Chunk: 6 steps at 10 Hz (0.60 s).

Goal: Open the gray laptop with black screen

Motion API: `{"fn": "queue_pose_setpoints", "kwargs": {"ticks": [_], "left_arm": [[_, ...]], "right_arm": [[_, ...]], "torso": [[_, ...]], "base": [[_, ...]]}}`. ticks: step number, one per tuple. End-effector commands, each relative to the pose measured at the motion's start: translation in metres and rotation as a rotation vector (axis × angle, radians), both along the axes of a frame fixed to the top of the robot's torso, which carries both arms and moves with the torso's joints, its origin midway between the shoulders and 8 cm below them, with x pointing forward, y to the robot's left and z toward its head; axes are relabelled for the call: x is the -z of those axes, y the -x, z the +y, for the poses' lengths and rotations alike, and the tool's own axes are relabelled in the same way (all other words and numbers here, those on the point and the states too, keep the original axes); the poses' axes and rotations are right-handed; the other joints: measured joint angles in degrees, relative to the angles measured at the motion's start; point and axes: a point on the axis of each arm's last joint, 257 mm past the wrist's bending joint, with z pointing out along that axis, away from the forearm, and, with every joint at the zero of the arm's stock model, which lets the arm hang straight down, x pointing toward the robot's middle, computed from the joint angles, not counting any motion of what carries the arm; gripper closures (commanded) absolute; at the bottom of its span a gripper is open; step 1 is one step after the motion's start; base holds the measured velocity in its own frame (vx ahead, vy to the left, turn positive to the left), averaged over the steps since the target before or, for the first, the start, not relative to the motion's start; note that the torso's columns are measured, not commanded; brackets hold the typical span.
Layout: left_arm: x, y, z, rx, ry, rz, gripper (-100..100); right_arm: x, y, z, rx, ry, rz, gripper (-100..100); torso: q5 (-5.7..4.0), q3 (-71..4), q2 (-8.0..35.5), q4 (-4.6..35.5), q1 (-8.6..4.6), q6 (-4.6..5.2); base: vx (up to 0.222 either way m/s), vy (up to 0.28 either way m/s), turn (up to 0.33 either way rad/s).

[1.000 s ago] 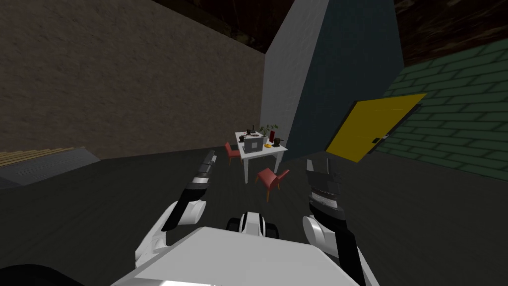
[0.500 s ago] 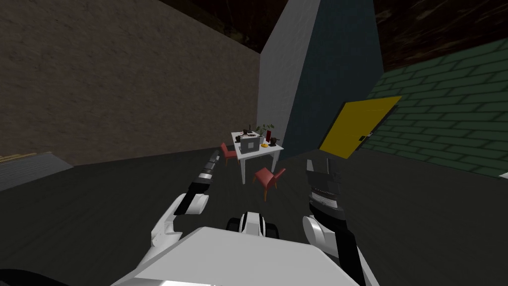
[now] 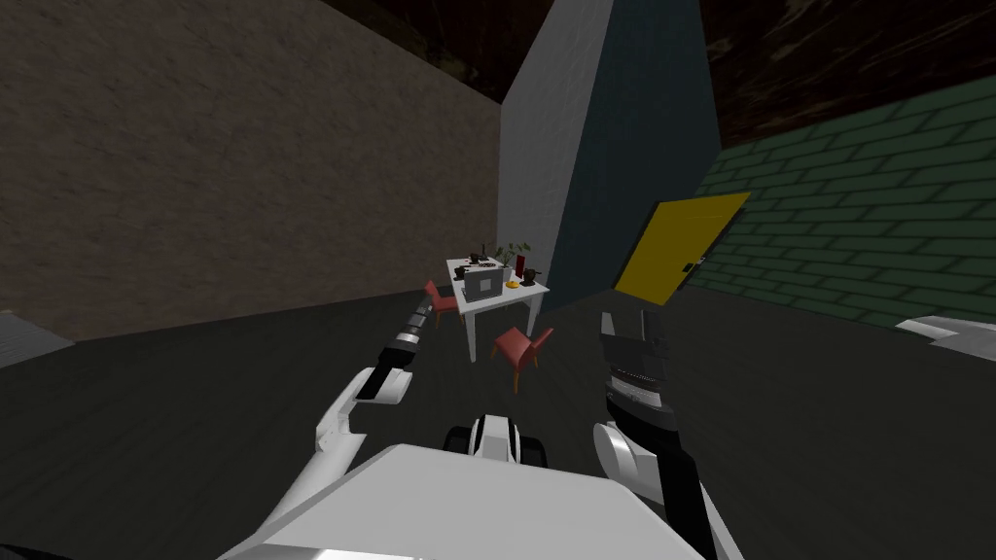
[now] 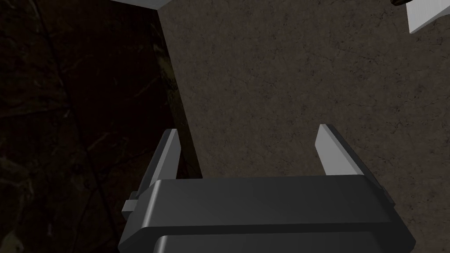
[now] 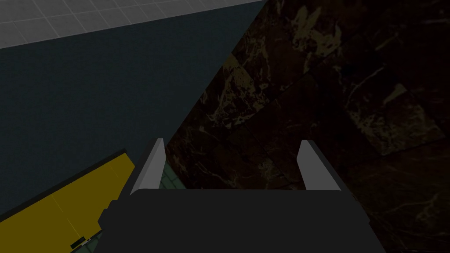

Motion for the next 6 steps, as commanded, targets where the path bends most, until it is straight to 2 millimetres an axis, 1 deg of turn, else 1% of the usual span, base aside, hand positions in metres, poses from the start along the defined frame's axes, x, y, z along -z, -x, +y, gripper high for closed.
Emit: {"fn": "queue_pose_setpoints", "kwargs": {"ticks": [1, 2, 3, 4, 5, 6], "left_arm": [[0.014, -0.022, 0.013, -0.013, -0.014, 0.047, -100], [0.016, -0.022, 0.014, -0.014, -0.013, 0.051, -100], [0.022, -0.033, 0.021, -0.023, -0.020, 0.074, -100], [0.022, -0.042, 0.026, -0.029, -0.029, 0.084, -100], [0.028, -0.043, 0.028, -0.033, -0.027, 0.097, -100], [0.031, -0.053, 0.036, -0.043, -0.035, 0.115, -100]], "right_arm": [[0.000, 0.000, 0.000, 0.000, 0.000, 0.000, 0], [0.000, 0.000, 0.000, 0.000, 0.000, 0.000, 0], [0.000, 0.000, 0.000, 0.000, 0.000, 0.000, 0], [0.000, 0.000, 0.000, 0.000, 0.000, 0.000, 0], [0.000, 0.000, 0.000, 0.000, 0.000, 0.000, 0], [0.000, 0.000, 0.000, 0.000, 0.000, 0.000, 0]], "torso": [[0.00, 0.00, 0.00, 0.01, 0.00, 0.03], [0.00, -0.01, -0.02, 0.00, -0.02, 0.04], [0.00, 0.00, 0.00, 0.00, 0.01, 0.00], [0.00, 0.01, 0.01, 0.01, 0.00, 0.03], [0.00, -0.01, -0.02, 0.00, -0.01, 0.03], [0.01, 0.00, -0.01, 0.00, 0.02, -0.01]], "base": [[0.024, -0.018, -0.167], [0.019, -0.010, -0.066], [0.015, -0.014, -0.109], [0.025, -0.018, -0.177], [0.020, -0.011, -0.047], [0.015, -0.012, -0.081]]}}
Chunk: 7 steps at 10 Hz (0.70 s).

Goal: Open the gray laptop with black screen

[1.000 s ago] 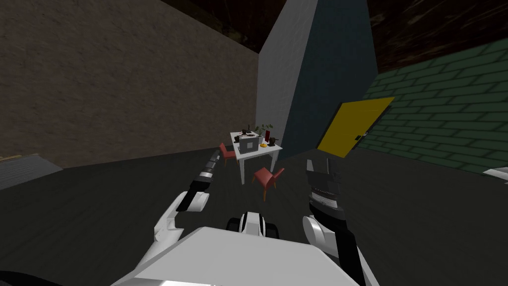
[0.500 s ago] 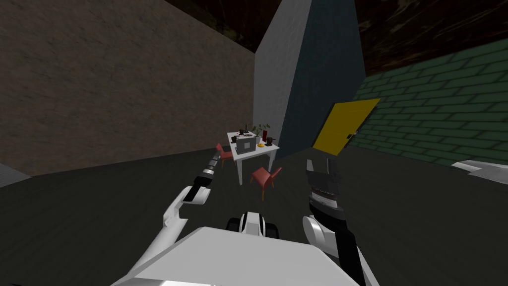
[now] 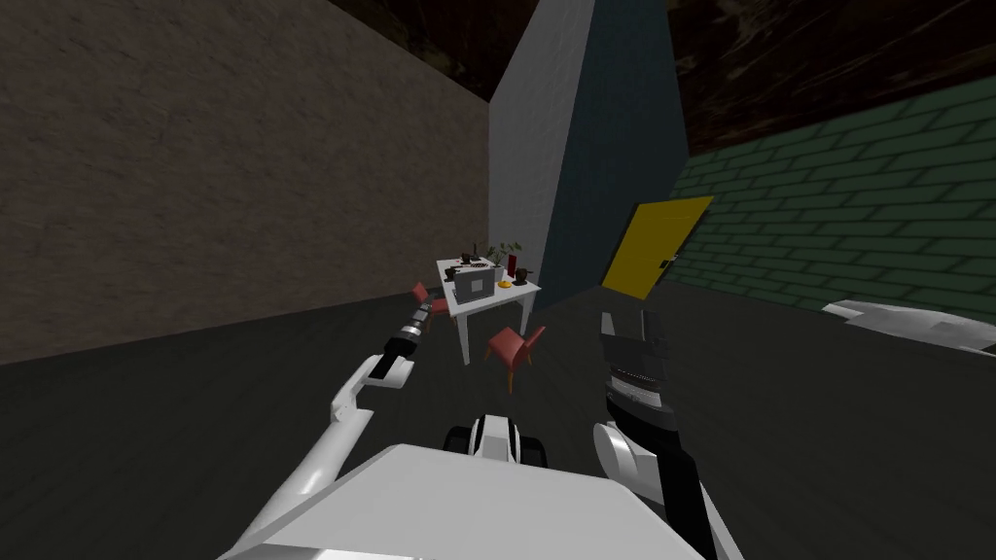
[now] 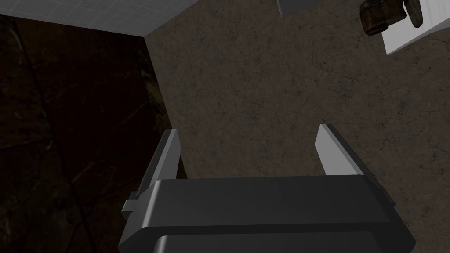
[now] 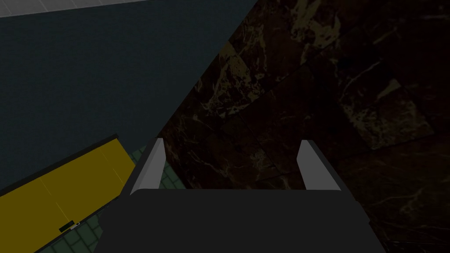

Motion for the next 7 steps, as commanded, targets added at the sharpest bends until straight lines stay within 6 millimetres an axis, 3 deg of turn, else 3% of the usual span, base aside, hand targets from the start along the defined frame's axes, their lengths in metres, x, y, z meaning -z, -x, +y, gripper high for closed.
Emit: {"fn": "queue_pose_setpoints", "kwargs": {"ticks": [1, 7], "left_arm": [[0.010, -0.012, 0.011, -0.016, -0.007, 0.032, -100], [0.023, -0.050, 0.051, -0.076, -0.034, 0.115, -100]], "right_arm": [[0.000, 0.000, 0.000, 0.000, 0.000, 0.000, 0], [0.000, 0.000, 0.000, 0.000, 0.000, 0.000, 0]], "torso": [[0.00, 0.01, 0.01, 0.01, -0.01, 0.04], [-0.01, -0.01, -0.01, -0.01, -0.02, 0.00]], "base": [[0.011, -0.008, -0.065], [0.018, -0.011, -0.097]]}}
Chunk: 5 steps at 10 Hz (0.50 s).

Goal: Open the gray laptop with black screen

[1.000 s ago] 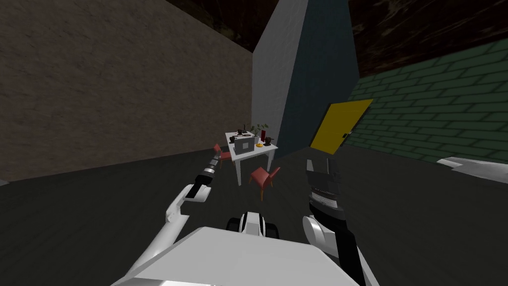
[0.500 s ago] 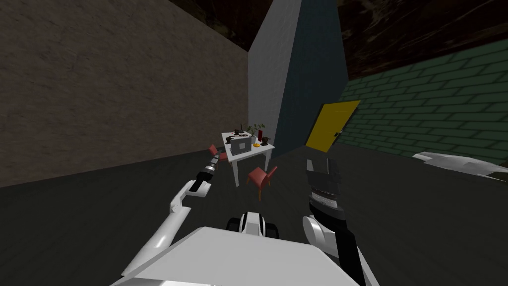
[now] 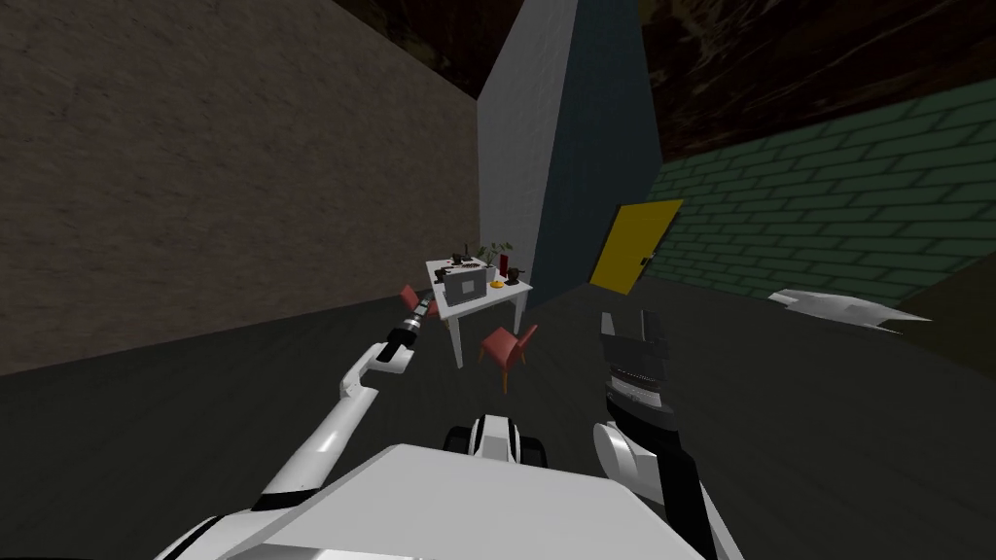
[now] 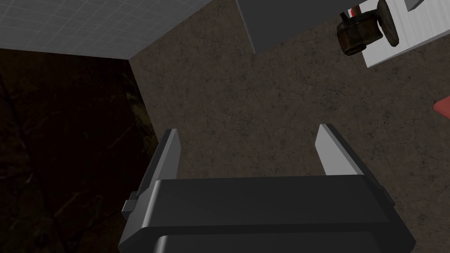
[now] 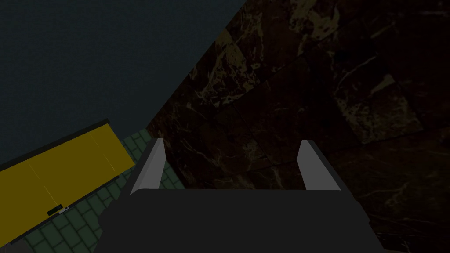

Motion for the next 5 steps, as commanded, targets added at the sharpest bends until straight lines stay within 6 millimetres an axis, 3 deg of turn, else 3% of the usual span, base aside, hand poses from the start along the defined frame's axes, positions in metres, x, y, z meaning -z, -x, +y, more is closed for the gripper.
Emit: {"fn": "queue_pose_setpoints", "kwargs": {"ticks": [1, 3, 5], "left_arm": [[0.009, -0.011, 0.014, -0.025, -0.005, 0.034, -100], [0.005, -0.028, 0.036, -0.059, -0.020, 0.059, -100], [0.016, -0.028, 0.041, -0.068, -0.016, 0.081, -100]], "right_arm": [[0.000, 0.000, 0.000, 0.000, 0.000, 0.000, 0], [0.000, 0.000, 0.000, 0.000, 0.000, 0.000, 0], [0.000, 0.000, 0.000, 0.000, 0.000, 0.000, 0]], "torso": [[0.00, 0.01, 0.02, 0.01, 0.02, 0.04], [0.00, 0.02, 0.03, 0.02, 0.01, 0.05], [0.00, 0.01, 0.02, 0.01, 0.00, -0.01]], "base": [[0.016, -0.005, -0.060], [0.019, -0.012, -0.160], [0.015, -0.008, -0.007]]}}
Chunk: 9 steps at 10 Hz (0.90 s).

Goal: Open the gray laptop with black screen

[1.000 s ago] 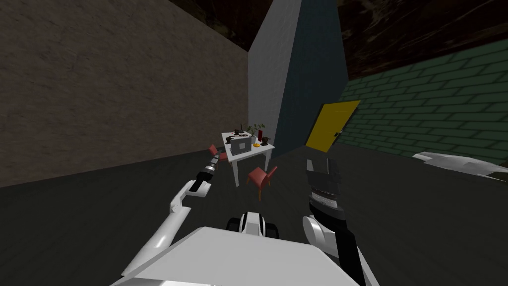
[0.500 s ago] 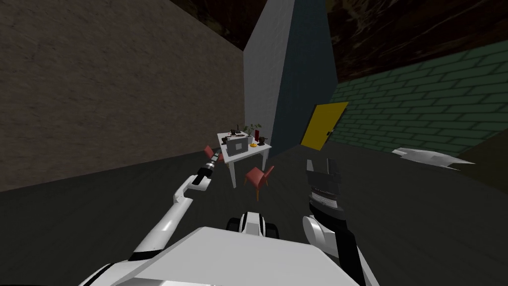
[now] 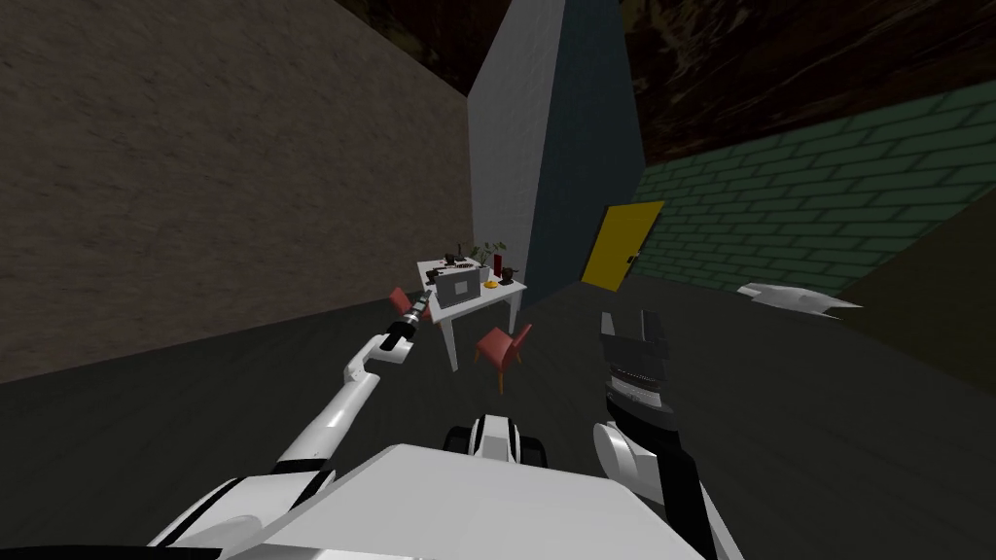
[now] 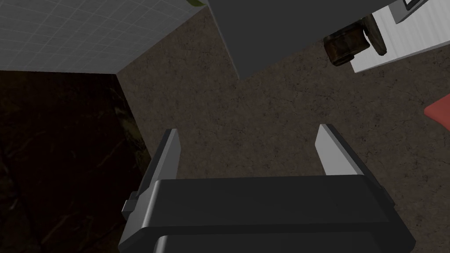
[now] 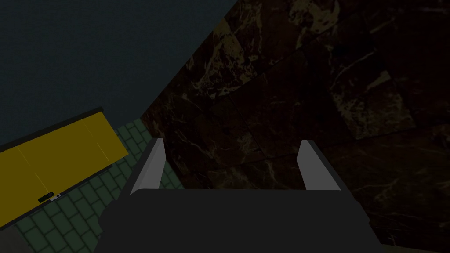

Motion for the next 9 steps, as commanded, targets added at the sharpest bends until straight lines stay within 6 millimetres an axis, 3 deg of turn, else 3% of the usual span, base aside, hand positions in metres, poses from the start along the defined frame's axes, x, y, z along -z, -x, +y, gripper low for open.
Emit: {"fn": "queue_pose_setpoints", "kwargs": {"ticks": [1, 4, 6, 9], "left_arm": [[0.004, -0.010, 0.017, -0.028, -0.005, 0.025, -100], [0.011, -0.016, 0.034, -0.058, -0.007, 0.056, -100], [0.002, -0.028, 0.059, -0.102, -0.015, 0.076, -100], [0.011, -0.032, 0.079, -0.138, -0.012, 0.111, -100]], "right_arm": [[0.000, 0.000, 0.000, 0.000, 0.000, 0.000, 0], [0.000, 0.000, 0.000, 0.000, 0.000, 0.000, 0], [0.000, 0.000, 0.000, 0.000, 0.000, 0.000, 0], [0.000, 0.000, 0.000, 0.000, 0.000, 0.000, 0]], "torso": [[0.01, 0.02, 0.03, 0.01, 0.04, 0.02], [0.00, -0.01, -0.02, 0.00, 0.00, 0.06], [0.00, -0.02, -0.03, 0.00, -0.01, 0.06], [0.00, 0.00, 0.01, 0.01, 0.00, 0.05]], "base": [[0.012, -0.009, -0.112], [0.013, -0.005, -0.075], [0.023, -0.011, -0.112], [0.018, -0.007, -0.079]]}}
